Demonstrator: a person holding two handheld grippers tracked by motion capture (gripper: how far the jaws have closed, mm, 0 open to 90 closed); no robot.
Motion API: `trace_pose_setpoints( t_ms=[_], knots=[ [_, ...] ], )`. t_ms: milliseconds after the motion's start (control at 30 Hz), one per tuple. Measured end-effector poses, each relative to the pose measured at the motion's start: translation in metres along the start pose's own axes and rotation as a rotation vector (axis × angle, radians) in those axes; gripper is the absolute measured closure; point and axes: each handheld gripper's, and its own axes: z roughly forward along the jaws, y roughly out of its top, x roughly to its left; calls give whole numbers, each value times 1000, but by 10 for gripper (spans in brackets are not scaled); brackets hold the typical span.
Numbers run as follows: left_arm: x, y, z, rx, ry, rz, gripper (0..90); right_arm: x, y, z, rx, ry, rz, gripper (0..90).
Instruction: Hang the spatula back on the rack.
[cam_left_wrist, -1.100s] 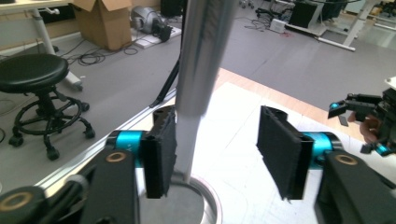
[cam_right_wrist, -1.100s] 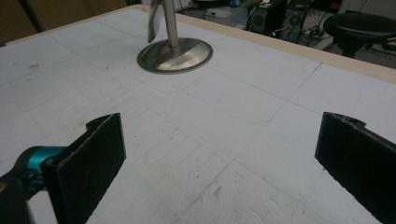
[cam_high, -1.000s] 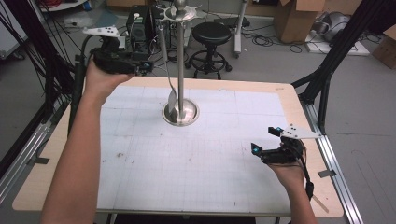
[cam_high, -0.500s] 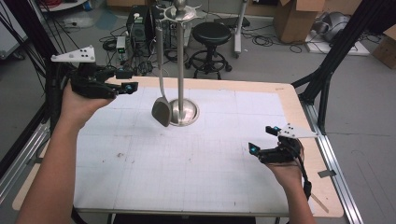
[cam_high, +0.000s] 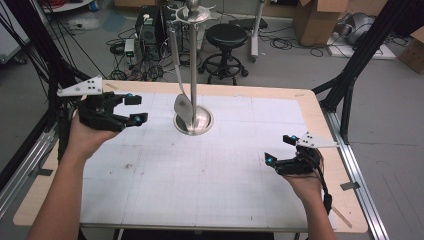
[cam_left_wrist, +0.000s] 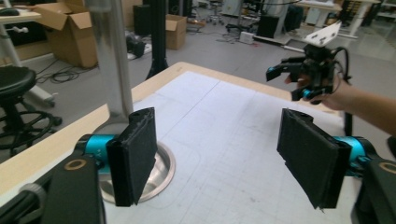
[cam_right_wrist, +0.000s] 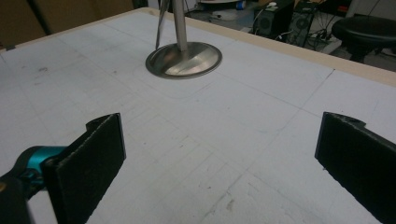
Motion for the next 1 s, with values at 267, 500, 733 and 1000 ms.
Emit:
trace_pose_setpoints(
  t_ms=[267,500,733,1000],
  knots=[
    [-5,-36,3,-26,1,-5,218,1,-1,4,1,5,11,6],
    [-7,-65,5,-26,-6,-37,205,1,-2,5,3,13,13,6],
    [-11,-84,0,-58,-33,-29,145,0,-3,5,-4,19,11,6],
    [-15,-106,-6,-86,-23,-7,79,-2,-3,5,-18,19,12,6]
  ],
)
